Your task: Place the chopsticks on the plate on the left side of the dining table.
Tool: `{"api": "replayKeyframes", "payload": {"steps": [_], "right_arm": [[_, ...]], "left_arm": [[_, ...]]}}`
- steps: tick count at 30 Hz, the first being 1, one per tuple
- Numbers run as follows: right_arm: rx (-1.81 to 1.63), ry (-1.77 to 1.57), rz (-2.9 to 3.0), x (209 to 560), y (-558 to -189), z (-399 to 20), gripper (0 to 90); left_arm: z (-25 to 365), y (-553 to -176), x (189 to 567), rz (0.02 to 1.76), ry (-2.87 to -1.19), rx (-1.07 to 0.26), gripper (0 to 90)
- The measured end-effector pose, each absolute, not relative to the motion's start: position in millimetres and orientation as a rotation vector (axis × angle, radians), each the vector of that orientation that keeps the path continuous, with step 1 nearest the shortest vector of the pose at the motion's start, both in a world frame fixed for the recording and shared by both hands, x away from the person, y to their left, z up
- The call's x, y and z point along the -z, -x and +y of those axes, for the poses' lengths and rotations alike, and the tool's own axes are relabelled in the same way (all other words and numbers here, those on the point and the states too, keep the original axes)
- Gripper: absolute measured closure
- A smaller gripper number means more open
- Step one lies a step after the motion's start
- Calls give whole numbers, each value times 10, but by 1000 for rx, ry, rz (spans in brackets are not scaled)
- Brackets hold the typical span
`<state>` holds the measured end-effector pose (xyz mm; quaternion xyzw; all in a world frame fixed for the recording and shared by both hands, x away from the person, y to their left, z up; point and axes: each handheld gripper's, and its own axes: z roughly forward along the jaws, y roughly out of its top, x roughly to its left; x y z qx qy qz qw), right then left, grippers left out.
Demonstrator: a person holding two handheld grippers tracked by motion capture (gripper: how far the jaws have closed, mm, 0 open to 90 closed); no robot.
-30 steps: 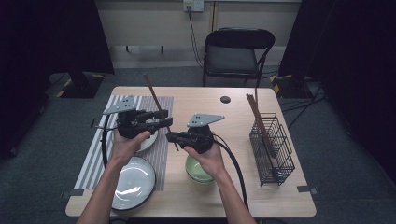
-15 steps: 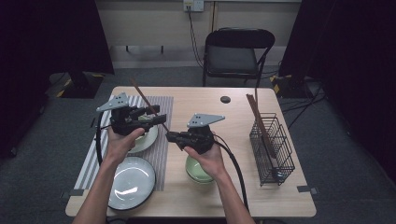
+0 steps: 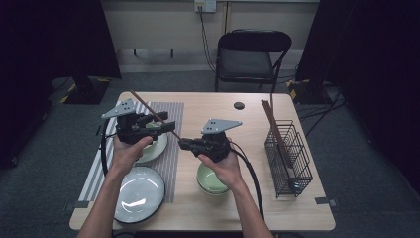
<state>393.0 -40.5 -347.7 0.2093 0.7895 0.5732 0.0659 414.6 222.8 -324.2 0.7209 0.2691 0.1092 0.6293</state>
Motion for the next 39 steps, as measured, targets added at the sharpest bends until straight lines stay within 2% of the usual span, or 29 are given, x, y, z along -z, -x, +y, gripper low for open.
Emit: {"api": "replayKeyframes", "payload": {"steps": [6, 7, 20, 32, 39], "right_arm": [[-1727, -623, 2369, 3446, -3901, -449, 856], [-1735, -612, 2374, 3447, -3895, -452, 857], [-1731, -596, 2394, 3522, -3838, -447, 857], [-1709, -584, 2417, 3576, -3819, -452, 855], [-1723, -575, 2393, 3512, -3802, -487, 856]], "left_arm": [[2224, -4145, 3241, 625, -1656, -242, 417], [2230, -4122, 3223, 631, -1631, -206, 414], [2403, -4163, 3149, 663, -1639, -279, 353], [2610, -4205, 3111, 722, -1653, -345, 340], [2693, -4217, 3198, 752, -1650, -324, 340]]}}
